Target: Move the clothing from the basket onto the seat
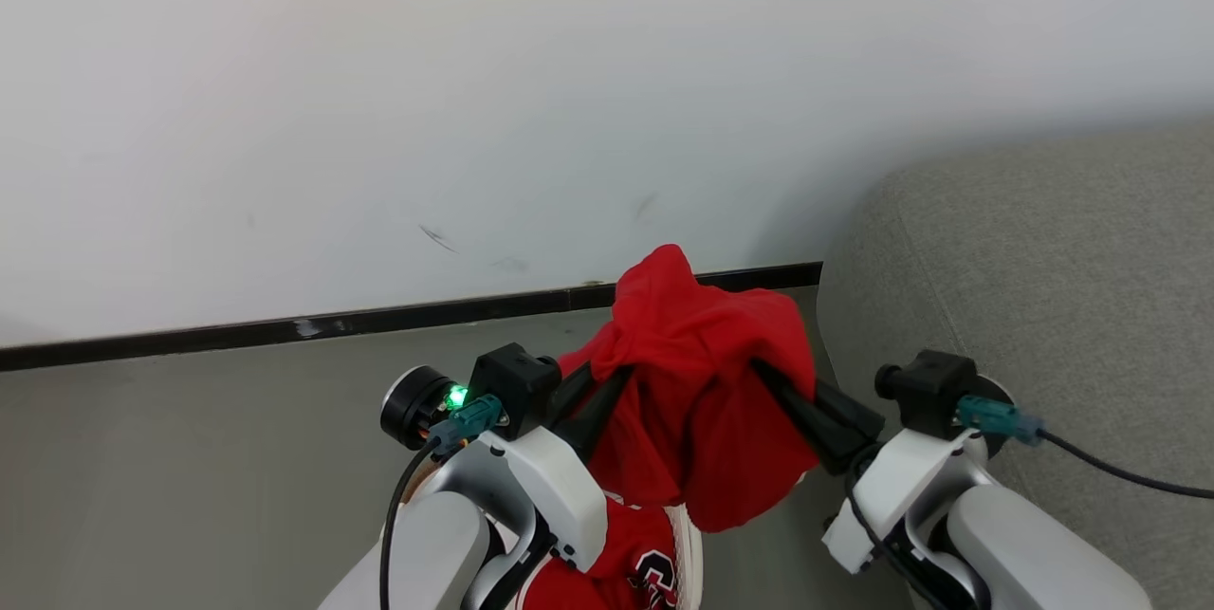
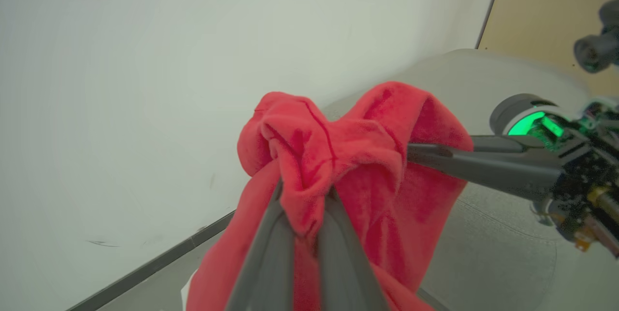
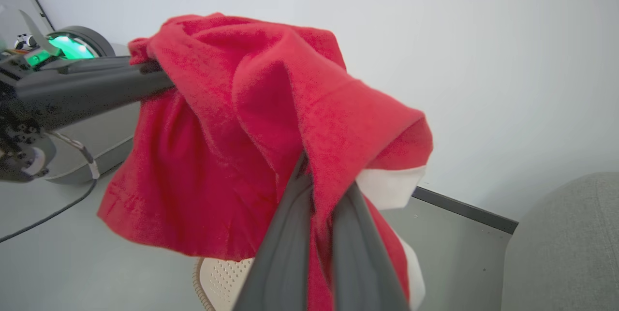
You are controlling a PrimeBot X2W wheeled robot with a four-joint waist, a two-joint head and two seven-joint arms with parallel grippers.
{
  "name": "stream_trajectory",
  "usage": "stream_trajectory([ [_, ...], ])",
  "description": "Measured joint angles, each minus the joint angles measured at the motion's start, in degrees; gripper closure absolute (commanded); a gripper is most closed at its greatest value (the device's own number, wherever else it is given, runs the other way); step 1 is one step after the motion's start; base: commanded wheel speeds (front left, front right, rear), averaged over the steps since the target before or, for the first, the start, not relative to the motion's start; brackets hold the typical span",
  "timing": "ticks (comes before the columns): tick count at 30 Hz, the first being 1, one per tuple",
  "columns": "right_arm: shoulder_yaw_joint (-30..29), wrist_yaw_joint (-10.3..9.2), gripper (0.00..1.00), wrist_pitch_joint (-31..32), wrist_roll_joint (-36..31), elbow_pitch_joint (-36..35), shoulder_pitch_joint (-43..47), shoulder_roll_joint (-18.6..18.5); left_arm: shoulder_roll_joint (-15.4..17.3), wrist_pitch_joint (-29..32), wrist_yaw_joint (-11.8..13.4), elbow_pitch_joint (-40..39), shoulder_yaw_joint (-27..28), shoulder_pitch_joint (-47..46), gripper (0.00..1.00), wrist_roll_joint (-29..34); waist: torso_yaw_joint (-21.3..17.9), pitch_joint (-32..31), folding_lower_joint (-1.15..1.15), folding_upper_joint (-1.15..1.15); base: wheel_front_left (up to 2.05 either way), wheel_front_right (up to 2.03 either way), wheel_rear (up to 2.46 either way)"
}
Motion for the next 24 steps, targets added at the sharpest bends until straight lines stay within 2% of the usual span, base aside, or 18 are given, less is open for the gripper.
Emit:
stream_trajectory([
  [1,-0.67,0.01,1.0,0.0,-0.19,-0.31,0.01,-0.35,0.0,-0.26,0.3,0.02,0.05,0.17,1.0,-0.18,-0.13,0.01,0.0,0.0,0.0,0.0,0.0],
  [3,-3.2,0.01,1.0,0.0,-0.36,-1.51,0.12,-1.14,-0.02,-1.24,0.74,-0.01,0.3,0.66,0.14,-0.83,-0.6,0.01,0.0,0.0,0.0,0.0,0.0],
  [4,-4.08,0.01,1.0,0.0,-0.52,-1.9,0.15,-1.31,-0.02,-1.47,0.8,0.0,0.33,0.86,0.0,-0.9,-0.78,0.01,0.0,0.0,0.0,0.0,0.0],
  [16,-14.51,0.01,1.0,0.0,-2.16,-5.48,4.93,-4.5,0.02,-3.27,1.41,0.58,0.15,3.29,0.0,-2.02,-3.83,-0.23,0.0,0.0,0.0,0.0,0.0],
  [24,-26.53,0.0,1.0,0.0,-3.55,-7.43,10.75,-4.52,0.05,-4.03,1.21,1.35,-1.88,4.74,0.0,-2.01,-6.52,-0.58,0.0,0.0,0.0,0.0,0.0],
])
